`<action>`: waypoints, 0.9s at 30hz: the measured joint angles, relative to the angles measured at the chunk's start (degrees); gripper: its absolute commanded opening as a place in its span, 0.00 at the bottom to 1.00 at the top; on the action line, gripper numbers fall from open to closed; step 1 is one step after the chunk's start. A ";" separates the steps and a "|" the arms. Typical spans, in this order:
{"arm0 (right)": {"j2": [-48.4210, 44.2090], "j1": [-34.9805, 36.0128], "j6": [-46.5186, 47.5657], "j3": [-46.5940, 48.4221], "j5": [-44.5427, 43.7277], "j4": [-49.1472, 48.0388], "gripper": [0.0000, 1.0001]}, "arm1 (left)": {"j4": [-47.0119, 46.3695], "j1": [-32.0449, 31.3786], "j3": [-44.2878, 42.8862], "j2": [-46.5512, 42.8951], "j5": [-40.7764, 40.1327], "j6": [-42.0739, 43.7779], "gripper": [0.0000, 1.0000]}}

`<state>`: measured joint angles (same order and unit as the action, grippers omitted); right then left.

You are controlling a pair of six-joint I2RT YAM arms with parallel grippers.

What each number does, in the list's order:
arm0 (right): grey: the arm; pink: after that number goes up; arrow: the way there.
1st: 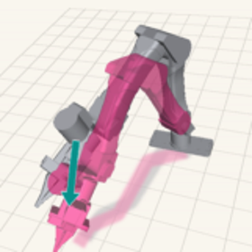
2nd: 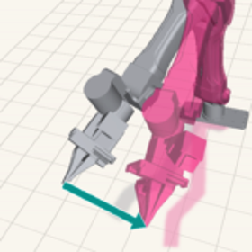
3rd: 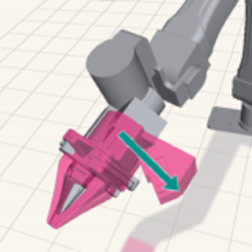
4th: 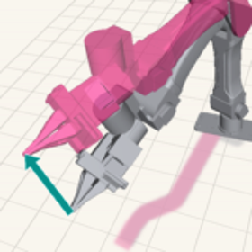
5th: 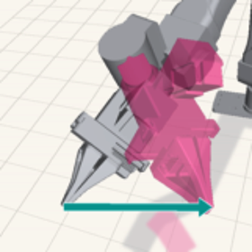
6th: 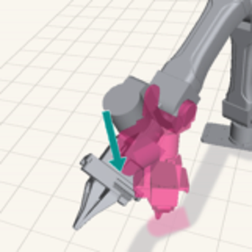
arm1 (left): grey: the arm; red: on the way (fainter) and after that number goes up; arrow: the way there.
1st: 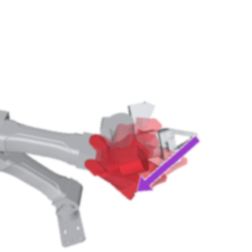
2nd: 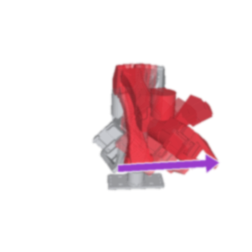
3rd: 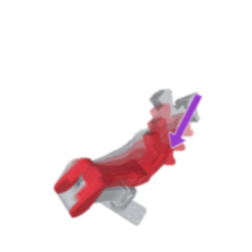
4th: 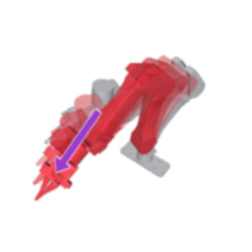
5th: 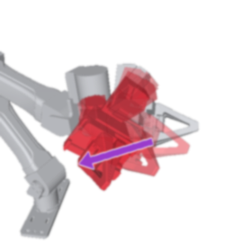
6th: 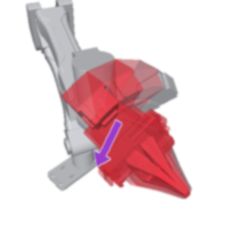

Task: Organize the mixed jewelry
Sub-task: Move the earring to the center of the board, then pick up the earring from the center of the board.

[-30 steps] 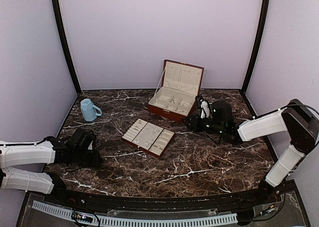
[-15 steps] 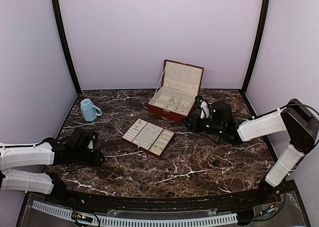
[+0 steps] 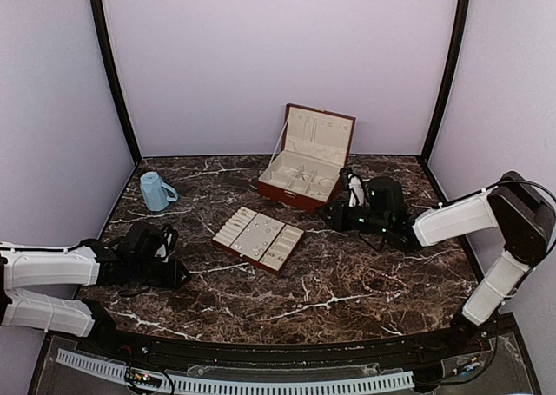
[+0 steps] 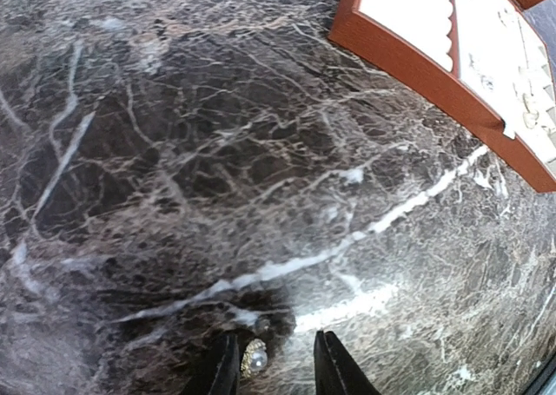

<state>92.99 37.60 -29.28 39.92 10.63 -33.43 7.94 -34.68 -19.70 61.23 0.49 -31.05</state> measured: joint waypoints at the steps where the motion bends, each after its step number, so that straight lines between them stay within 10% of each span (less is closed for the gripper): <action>1: 0.04 0.00 0.00 0.00 0.02 0.00 0.35 | -0.37 0.00 0.00 0.24 0.59 0.02 0.34; 27: 1.03 0.00 -0.07 0.00 0.28 -0.07 0.35 | 2.29 0.00 -2.64 4.48 -2.86 0.79 0.19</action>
<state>94.02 37.60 -29.34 39.92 10.92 -33.50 10.24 -34.68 -22.35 65.71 -2.37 -30.26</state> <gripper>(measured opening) 0.350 0.216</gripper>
